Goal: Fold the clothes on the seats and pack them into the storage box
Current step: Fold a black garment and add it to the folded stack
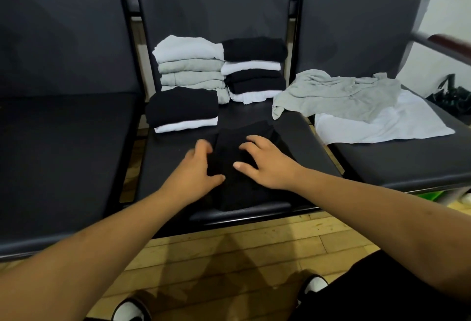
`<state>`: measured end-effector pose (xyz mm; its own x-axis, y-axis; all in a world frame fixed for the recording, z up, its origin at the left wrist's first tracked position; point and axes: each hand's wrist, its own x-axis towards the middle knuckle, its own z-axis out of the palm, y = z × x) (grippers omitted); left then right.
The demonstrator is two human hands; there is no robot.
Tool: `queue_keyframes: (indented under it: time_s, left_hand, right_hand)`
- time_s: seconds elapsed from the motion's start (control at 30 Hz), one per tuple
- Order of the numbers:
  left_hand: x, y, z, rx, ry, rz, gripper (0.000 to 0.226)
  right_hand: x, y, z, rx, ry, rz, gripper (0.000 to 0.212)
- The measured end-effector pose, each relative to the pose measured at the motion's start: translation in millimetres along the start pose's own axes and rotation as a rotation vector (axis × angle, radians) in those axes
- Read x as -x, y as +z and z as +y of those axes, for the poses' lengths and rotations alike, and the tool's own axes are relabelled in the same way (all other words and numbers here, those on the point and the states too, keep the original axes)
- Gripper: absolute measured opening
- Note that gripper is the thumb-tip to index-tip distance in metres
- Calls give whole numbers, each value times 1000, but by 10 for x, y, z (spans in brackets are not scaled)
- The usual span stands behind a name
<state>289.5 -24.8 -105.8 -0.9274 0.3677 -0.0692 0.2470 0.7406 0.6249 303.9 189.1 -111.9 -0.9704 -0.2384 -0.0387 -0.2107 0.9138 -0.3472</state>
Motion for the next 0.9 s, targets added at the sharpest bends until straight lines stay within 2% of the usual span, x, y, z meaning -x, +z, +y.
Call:
queue_keyframes:
  time_s: [0.07, 0.13, 0.2, 0.23, 0.3, 0.37, 0.53, 0.63, 0.73, 0.83, 0.9]
  left_hand:
    - [76, -128, -54, -115, 370, -14, 42]
    - [170, -187, -64, -165, 573, -196, 48]
    - [245, -129, -88, -292, 575, -364, 64]
    - [247, -68, -132, -373, 580, -374, 67]
    - [223, 23, -200, -431, 591, -294, 60]
    - [202, 56, -205, -424, 618, -194, 48]
    - [152, 230, -208, -471, 751, -65, 30]
    - [121, 206, -120, -209, 586, -75, 25]
    - [86, 86, -78, 125, 370, -164, 14]
    - [47, -60, -50, 446, 212, -196, 18]
    - [-7, -101, -30, 655, 55, -154, 15]
  right_hand:
    - [136, -100, -171, 4, -166, -24, 63]
    - [247, -157, -227, 87, -256, -117, 70]
    - [299, -147, -144, 232, -259, -232, 78]
    - [310, -126, -71, 284, -244, -272, 82]
    - [339, -106, 57, 285, -196, -311, 80]
    - [367, -119, 148, 242, -177, -295, 70]
    - [413, -74, 220, 254, -230, -206, 56]
    - [382, -40, 267, 210, -243, -168, 49]
    - [307, -227, 292, -124, -166, -181, 27]
    - [240, -447, 294, -383, -70, -215, 18]
    - [180, -484, 298, -499, -17, -173, 17]
